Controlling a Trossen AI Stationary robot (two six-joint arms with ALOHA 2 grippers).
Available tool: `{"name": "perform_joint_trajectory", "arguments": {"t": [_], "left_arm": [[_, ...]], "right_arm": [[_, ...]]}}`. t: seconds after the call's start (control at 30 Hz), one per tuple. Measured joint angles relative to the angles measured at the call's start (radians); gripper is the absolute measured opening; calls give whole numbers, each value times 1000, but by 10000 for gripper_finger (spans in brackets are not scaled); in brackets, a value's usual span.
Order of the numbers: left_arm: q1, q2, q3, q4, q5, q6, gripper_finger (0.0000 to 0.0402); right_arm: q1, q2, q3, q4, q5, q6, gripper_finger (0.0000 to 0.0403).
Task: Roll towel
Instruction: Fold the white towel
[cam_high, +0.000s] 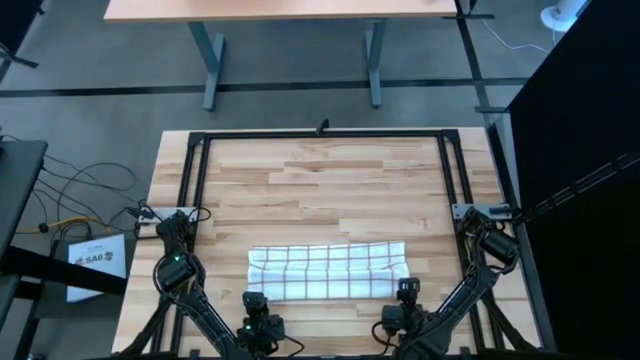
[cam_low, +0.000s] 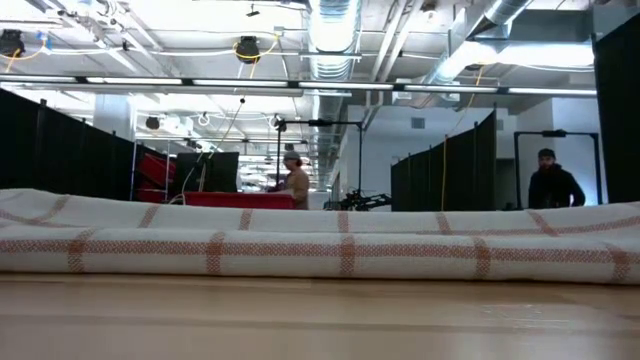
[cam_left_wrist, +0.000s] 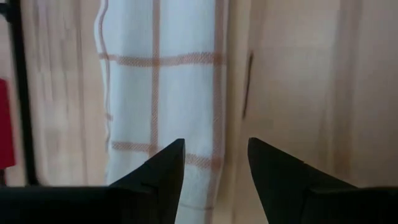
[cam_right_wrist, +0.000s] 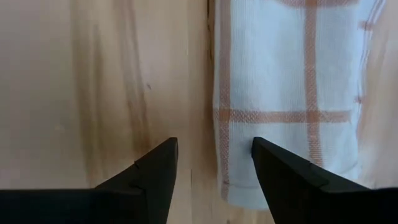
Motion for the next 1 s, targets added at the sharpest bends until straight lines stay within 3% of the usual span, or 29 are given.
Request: {"name": "perform_joint_trajectory", "arguments": {"t": [0.33,0.67,0.83,1.0], "left_arm": [[-3,-8,-114,59,22,-19,162],[-3,-6,-136,63,14,-17,162],[-2,-5,-137,63,13,-19,162],[-2,-4,-137,63,9,-19,162]], "right_arm": [[-3,-3,-22,22,24,-6,194],[-23,-1,-25,14,59,-8,192],[-30,2,-26,4,120,-16,175],[-35,2,-26,13,111,-54,154]]}}
